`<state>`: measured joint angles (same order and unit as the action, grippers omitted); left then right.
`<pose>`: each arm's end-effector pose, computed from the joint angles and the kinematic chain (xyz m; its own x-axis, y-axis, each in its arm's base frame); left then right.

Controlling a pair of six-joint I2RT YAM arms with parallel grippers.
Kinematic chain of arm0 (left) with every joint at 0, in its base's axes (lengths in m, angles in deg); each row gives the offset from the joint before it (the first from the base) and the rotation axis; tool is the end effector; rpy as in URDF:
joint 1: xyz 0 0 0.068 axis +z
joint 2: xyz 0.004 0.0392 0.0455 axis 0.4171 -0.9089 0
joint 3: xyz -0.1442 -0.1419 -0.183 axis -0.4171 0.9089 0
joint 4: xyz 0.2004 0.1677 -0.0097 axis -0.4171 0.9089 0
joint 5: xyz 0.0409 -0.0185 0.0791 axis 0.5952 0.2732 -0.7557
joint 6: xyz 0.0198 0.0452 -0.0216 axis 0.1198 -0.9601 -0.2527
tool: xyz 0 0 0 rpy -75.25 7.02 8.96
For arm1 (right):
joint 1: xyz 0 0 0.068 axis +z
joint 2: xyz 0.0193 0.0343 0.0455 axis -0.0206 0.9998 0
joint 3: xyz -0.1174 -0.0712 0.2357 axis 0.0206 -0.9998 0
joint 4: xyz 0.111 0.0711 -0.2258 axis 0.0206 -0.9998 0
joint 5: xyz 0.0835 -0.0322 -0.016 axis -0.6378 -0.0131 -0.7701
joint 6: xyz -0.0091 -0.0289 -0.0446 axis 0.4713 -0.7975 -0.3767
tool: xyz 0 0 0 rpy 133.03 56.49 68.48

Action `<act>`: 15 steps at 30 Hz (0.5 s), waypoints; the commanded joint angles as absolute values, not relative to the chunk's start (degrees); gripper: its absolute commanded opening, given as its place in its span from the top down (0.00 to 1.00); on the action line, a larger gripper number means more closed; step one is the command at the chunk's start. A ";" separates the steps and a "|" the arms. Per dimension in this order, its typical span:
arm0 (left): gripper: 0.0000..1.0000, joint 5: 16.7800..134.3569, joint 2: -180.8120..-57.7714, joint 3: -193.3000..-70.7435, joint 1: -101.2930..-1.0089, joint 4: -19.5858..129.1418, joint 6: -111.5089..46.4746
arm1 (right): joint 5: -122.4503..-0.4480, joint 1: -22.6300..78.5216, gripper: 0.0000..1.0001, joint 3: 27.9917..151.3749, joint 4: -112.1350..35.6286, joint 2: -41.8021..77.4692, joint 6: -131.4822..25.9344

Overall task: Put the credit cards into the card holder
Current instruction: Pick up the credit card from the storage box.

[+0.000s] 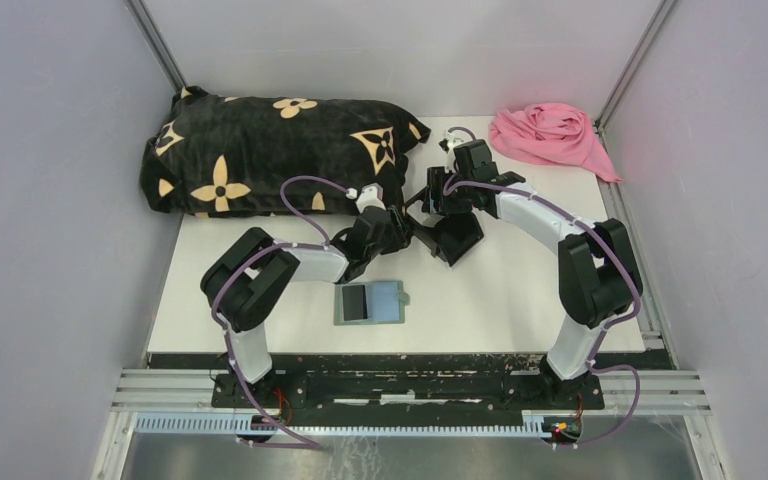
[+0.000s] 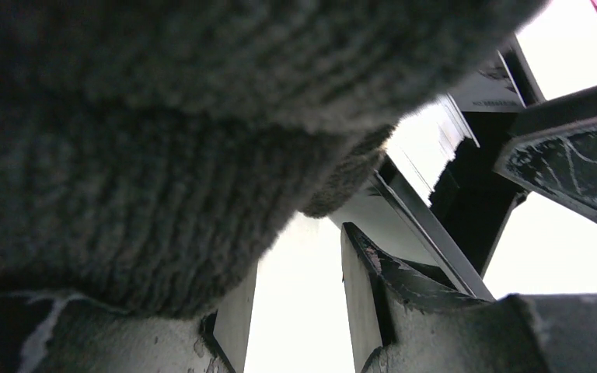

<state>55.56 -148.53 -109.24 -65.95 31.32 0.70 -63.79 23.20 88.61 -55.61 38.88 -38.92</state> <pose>0.2830 -0.2388 0.1478 -0.6258 -0.3685 -0.6875 0.1020 0.8351 -0.5405 0.3588 0.1694 0.2336 -0.7906 0.0234 -0.6119 -0.2545 0.8963 0.3631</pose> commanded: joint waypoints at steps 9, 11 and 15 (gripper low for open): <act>0.49 55.41 -151.24 -113.25 -63.96 32.10 -2.09 | -61.30 23.25 0.38 93.60 -57.01 37.33 -42.36; 0.49 55.73 -151.44 -113.40 -63.74 32.10 -2.11 | -60.79 23.25 0.38 93.75 -57.26 37.69 -42.87; 0.49 56.88 -151.87 -113.66 -63.48 31.33 -2.17 | -61.32 23.25 0.38 95.67 -58.78 40.02 -44.10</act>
<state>55.80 -150.27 -111.25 -64.25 32.96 0.70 -62.08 23.20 91.72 -58.24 38.84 -41.96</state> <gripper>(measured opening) 0.506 0.617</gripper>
